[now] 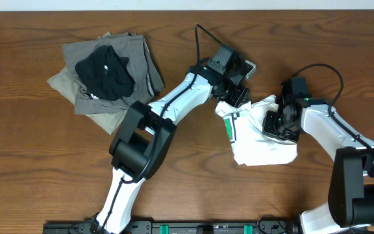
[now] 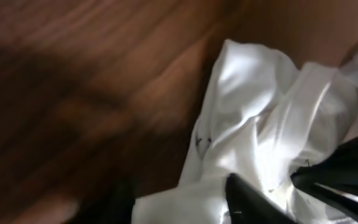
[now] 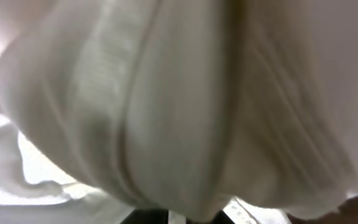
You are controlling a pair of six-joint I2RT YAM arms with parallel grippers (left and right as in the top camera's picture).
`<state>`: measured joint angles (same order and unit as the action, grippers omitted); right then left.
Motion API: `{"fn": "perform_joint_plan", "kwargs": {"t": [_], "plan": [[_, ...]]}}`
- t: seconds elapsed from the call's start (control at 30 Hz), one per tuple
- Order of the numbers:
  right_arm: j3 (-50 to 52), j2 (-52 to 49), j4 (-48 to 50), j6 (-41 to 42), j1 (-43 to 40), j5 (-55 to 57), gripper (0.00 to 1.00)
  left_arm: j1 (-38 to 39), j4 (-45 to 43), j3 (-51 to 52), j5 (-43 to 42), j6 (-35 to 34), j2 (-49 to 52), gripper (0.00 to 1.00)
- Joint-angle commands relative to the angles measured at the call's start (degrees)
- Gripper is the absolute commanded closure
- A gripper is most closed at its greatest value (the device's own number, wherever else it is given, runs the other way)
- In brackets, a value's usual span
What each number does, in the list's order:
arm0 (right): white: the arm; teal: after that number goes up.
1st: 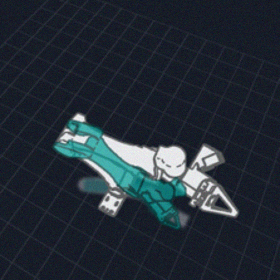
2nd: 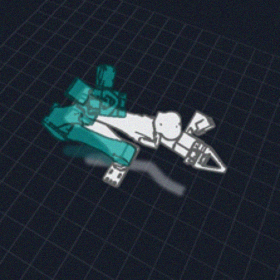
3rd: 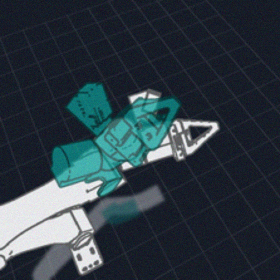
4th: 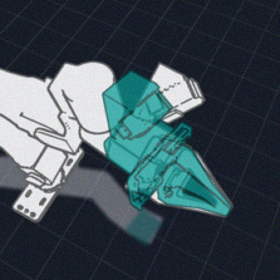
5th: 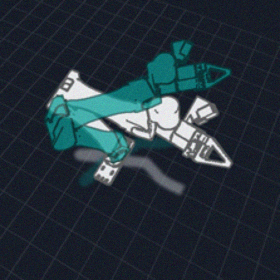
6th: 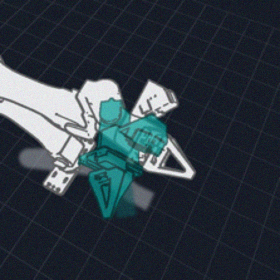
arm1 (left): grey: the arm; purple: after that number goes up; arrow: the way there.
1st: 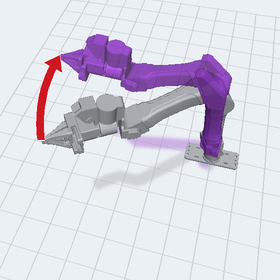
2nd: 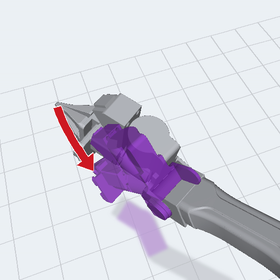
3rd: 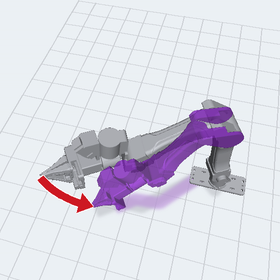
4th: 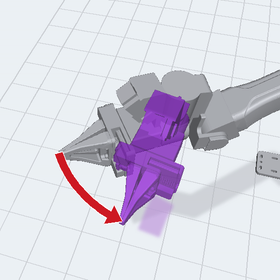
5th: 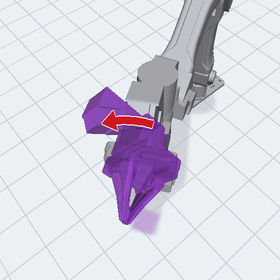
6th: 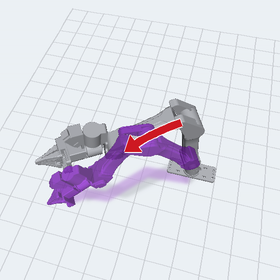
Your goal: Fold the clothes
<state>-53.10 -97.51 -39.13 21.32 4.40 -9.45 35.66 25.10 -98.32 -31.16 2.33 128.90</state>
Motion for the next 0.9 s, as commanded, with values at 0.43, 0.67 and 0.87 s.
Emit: {"fn": "perform_joint_plan", "kwargs": {"t": [0.43,0.67,0.87], "plan": [[0.4,-1.0,0.9,0.7,-0.4,0.6,0.88,-5.7,31.4,-0.2,-2.9,-7.7,-9.6,0.18],[0.4,-1.0,0.6,0.6,-0.4,0.3,0.87,-4.9,21.6,9.4,-9.9,-18.3,-8.9,0.09],[0.4,-1.0,0.6,0.3,-0.4,-0.9,0.87,-3.9,6.5,17.3,-19.3,-30.7,-8.9,0.05]]}}
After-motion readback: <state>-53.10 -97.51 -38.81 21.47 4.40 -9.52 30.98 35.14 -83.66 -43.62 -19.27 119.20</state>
